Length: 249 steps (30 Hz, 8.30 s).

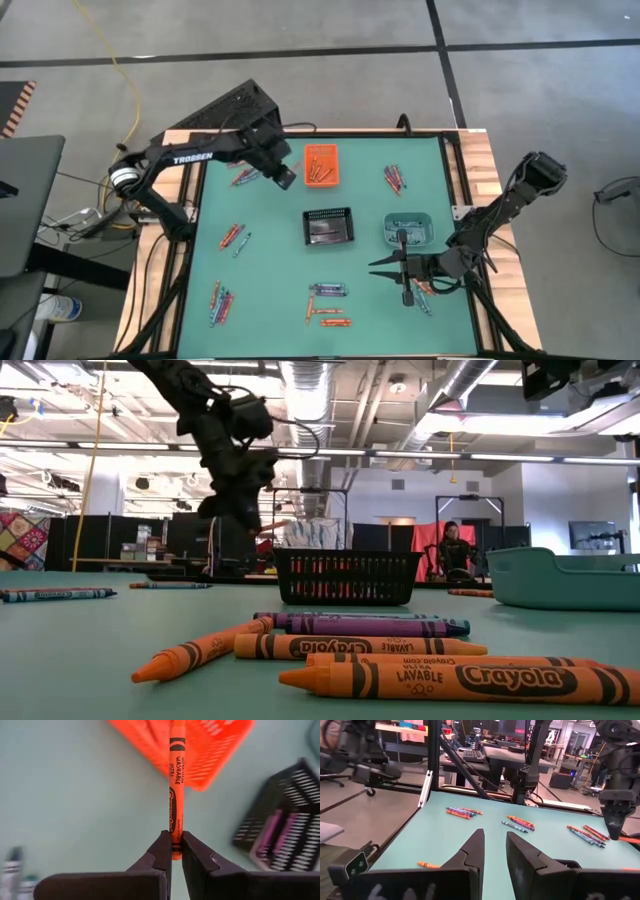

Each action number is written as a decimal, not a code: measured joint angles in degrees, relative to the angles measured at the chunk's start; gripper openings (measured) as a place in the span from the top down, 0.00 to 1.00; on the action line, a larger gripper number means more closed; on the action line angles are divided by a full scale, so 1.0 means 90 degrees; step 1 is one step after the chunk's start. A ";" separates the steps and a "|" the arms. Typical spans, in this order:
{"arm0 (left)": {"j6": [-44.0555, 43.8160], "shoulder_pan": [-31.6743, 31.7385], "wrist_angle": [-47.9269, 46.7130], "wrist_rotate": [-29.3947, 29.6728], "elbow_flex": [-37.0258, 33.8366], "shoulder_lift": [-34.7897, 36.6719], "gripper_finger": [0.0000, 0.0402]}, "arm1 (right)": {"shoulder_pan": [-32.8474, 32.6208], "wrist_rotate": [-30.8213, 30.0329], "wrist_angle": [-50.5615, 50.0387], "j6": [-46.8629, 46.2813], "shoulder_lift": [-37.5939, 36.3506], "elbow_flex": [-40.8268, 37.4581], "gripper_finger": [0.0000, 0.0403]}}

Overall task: Sort crayons
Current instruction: Put the orange crayon into the orange bin

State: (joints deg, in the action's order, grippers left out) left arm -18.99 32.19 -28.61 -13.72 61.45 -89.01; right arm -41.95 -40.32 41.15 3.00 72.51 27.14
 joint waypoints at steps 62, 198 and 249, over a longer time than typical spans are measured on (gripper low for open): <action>-0.3907 -0.0519 0.3256 0.0742 0.0005 -0.1171 0.71 | -0.0044 0.0000 0.0078 0.0005 -0.0002 0.0000 0.80; -0.1706 -0.1186 0.0165 0.2309 0.2577 -0.2053 0.97 | -0.0029 0.0330 0.0046 -0.0120 -0.0002 0.0000 0.80; 0.0818 -0.2446 0.3302 0.2954 -0.1727 0.2746 0.66 | 0.1224 0.0303 0.0458 -0.0165 -0.0015 0.0000 0.80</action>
State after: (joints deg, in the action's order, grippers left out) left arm -11.62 10.17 1.11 12.86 45.90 -64.29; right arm -30.94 -37.59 45.27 1.52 72.38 27.14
